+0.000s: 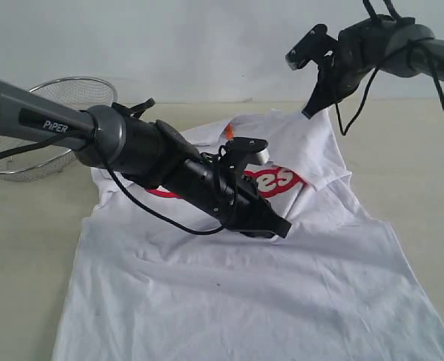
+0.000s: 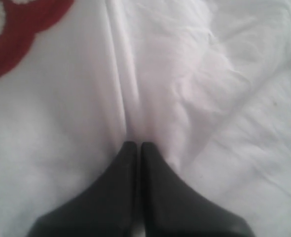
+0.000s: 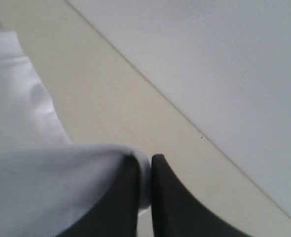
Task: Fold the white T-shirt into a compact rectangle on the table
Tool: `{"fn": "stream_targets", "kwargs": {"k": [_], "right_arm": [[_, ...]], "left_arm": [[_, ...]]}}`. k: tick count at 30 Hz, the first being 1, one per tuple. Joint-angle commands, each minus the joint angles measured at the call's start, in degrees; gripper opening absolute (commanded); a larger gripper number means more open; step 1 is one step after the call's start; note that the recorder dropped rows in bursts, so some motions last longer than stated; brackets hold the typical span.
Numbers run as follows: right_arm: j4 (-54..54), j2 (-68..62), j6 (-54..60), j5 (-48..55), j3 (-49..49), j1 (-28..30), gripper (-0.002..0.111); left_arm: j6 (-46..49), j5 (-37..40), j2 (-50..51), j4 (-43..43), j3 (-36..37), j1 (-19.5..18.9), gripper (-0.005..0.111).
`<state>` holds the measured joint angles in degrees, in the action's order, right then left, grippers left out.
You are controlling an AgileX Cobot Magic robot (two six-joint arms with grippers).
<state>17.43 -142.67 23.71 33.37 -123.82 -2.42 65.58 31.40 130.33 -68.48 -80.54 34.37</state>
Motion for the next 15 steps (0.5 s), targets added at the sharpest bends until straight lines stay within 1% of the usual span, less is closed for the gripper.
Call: {"fn": "stream_targets", "kwargs": {"k": [1,3,4,6,7,8,9,10,12,13,14,15], "right_arm": [[0.85,0.22,-0.23,-0.88,-0.21,1.27,0.002],[0.09,0.22,-0.23,0.42,-0.21,1.64,0.012],[-0.03,0.22,-0.37,1.17,-0.21,1.80,0.021],[0.31,0.22,-0.52,2.24,-0.21,2.14,0.043],[0.99,0.22,-1.53,2.33,-0.21,2.24,0.055],[2.05,0.22,-3.67,2.33,-0.21,2.52,0.065],[3.76,0.22,-6.97,2.33,-0.21,2.69,0.069],[6.95,0.22,-11.02,2.81,-0.21,2.96,0.068],[14.88,0.48,-19.96,5.38,-0.21,3.22,0.062],[18.20,0.73,-24.24,7.62,-0.21,3.37,0.054],[20.72,1.17,-27.12,10.35,-0.21,3.48,0.044],[22.19,1.68,-28.47,13.00,-0.21,3.51,0.030]], "left_arm": [[-0.41,2.58,0.25,2.31,0.45,0.15,0.005],[-0.41,2.58,0.25,2.31,0.45,0.15,0.005],[-0.41,2.58,0.25,2.31,0.45,0.15,0.005],[-0.41,2.58,0.25,2.31,0.45,0.15,0.005],[-0.41,2.58,0.25,2.31,0.45,0.15,0.005],[-0.41,2.58,0.25,2.31,0.45,0.15,0.005],[-0.41,2.58,0.25,2.31,0.45,0.15,0.005],[-0.41,2.58,0.25,2.31,0.45,0.15,0.005],[-0.41,2.58,0.25,2.31,0.45,0.15,0.005],[-0.41,2.58,0.25,2.31,0.45,0.15,0.005],[-0.41,2.58,0.25,2.31,0.45,0.15,0.005],[-0.41,2.58,0.25,2.31,0.45,0.15,0.005]]}}
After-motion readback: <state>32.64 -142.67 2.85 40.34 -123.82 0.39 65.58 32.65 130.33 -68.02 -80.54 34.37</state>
